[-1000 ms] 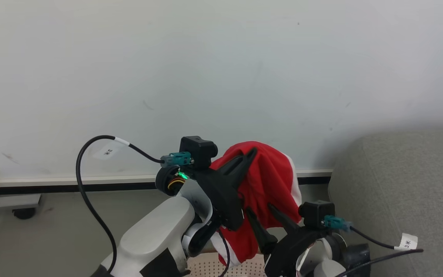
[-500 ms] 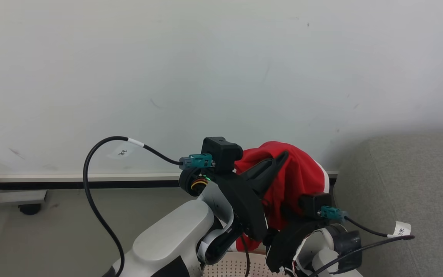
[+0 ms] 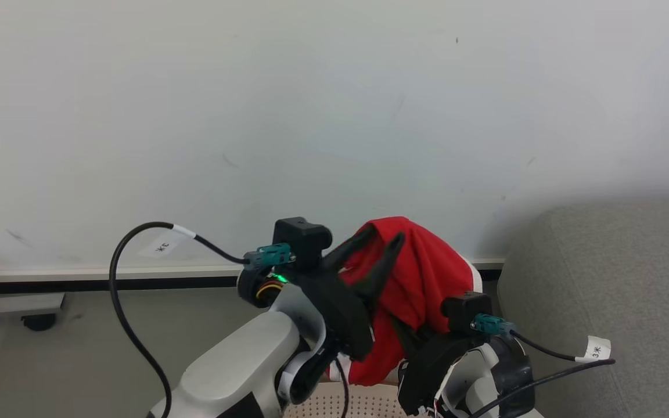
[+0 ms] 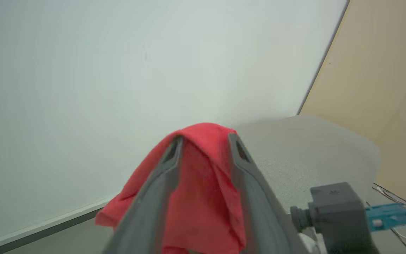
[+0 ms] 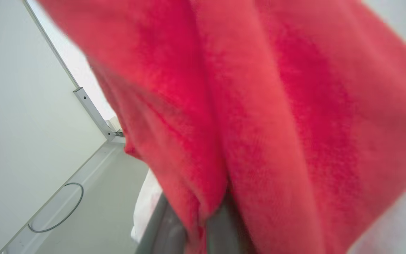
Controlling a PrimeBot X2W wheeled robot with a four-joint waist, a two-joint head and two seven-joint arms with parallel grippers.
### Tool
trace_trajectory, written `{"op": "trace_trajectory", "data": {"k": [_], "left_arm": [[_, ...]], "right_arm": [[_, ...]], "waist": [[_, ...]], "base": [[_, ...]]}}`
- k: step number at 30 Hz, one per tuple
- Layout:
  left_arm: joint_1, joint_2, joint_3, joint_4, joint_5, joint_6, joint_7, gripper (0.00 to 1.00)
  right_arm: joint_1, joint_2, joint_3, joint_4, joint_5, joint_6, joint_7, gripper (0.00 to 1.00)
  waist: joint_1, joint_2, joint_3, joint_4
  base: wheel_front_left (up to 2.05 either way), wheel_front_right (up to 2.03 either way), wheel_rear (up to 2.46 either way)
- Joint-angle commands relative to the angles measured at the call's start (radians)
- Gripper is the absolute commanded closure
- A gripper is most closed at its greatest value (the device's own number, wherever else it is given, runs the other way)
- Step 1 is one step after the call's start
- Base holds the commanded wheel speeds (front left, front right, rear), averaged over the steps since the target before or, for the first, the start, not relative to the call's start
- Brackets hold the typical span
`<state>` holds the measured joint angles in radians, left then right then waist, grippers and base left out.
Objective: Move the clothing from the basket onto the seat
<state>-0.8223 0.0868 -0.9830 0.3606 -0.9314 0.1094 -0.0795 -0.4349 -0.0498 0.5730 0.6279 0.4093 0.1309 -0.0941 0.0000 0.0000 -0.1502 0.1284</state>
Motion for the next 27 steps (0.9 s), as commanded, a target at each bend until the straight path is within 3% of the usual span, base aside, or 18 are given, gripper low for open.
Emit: {"op": "trace_trajectory", "data": {"k": [1, 5, 14, 20, 27], "left_arm": [[0.013, 0.011, 0.003, 0.014, 0.015, 0.007, -0.015, 0.0], [0.033, 0.04, 0.012, 0.074, 0.036, 0.021, -0.073, 0.0], [0.113, 0.108, 0.003, 0.135, 0.069, -0.011, -0.154, 0.0], [0.21, 0.152, 0.062, 0.086, 0.072, -0.018, -0.184, 0.0], [0.319, 0.202, 0.158, -0.031, 0.154, 0.003, -0.187, 0.0]], "right_arm": [[0.01, -0.001, 0.001, -0.005, -0.01, 0.0, -0.004, 1.0], [0.021, -0.001, -0.018, -0.014, -0.044, 0.0, -0.001, 1.0], [0.06, -0.008, -0.116, -0.066, -0.156, 0.0, 0.039, 1.0], [0.081, -0.035, -0.17, -0.145, -0.213, 0.0, 0.086, 1.0], [0.081, -0.085, -0.193, -0.234, -0.254, 0.0, 0.141, 1.0]], "waist": [[0.0, 0.0, 0.003, -0.009], [0.0, 0.0, 0.009, -0.033], [0.0, 0.0, 0.034, -0.101], [0.0, 0.0, 0.061, -0.176], [0.0, 0.0, 0.097, -0.259]], "base": [[0.0, 0.0, 0.0], [0.0, 0.0, 0.0], [0.0, 0.0, 0.0], [0.0, 0.0, 0.0], [0.0, 0.0, 0.0]]}}
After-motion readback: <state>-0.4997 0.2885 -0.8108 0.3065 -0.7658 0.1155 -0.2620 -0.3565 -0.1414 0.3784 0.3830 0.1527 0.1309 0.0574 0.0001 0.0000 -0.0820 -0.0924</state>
